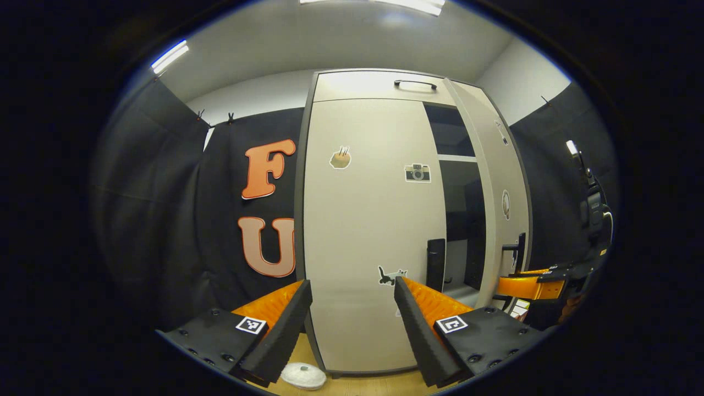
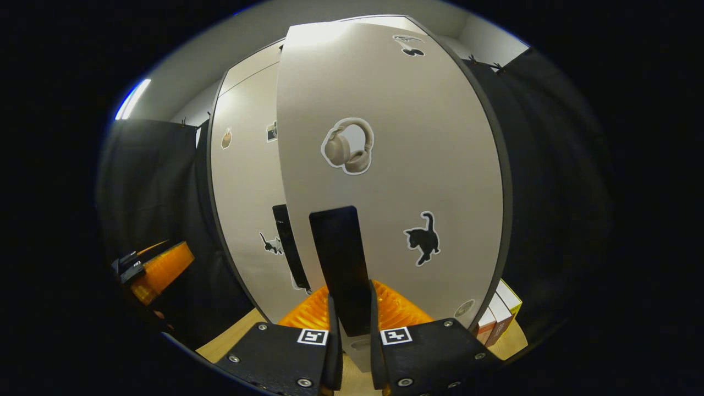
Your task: Open the right door of the double-door shoe cabinet with the right hand, and open the left door with the left hand.
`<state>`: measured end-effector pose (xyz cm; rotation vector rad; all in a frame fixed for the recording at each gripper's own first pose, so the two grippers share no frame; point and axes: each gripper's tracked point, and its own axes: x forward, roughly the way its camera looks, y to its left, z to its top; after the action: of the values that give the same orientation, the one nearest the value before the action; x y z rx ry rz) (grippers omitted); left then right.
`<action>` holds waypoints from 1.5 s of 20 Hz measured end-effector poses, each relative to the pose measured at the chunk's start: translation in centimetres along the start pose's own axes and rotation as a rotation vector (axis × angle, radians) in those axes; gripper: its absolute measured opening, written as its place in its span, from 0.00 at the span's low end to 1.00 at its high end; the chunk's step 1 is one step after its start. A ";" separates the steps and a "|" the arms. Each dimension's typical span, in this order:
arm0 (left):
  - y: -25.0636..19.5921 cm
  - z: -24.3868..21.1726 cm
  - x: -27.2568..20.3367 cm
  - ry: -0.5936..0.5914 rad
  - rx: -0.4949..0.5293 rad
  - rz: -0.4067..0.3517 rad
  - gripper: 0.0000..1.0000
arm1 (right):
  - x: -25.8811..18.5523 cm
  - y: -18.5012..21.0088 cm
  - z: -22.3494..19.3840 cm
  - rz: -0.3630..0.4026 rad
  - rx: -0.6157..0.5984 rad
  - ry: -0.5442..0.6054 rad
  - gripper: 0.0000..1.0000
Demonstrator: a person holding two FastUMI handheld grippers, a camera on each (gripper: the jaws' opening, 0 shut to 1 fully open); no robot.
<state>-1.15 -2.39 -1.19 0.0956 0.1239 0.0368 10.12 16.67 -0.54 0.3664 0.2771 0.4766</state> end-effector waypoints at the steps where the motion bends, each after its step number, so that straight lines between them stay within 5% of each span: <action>1: -0.4 0.1 0.0 -0.003 0.001 -0.005 0.96 | -0.4 -0.1 0.0 0.003 0.005 -0.001 0.20; 19: -5.0 -0.3 1.9 -0.008 -0.027 -0.068 0.97 | -5.4 -5.4 1.0 -0.133 -0.031 -0.062 0.17; 30: -6.9 -1.1 3.1 0.007 -0.040 -0.091 0.96 | -7.1 -11.4 1.8 -0.288 -0.071 -0.110 0.11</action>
<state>1.98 -8.99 -3.37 0.0494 0.1340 -0.0512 9.18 3.30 -2.29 0.2771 0.2011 0.1814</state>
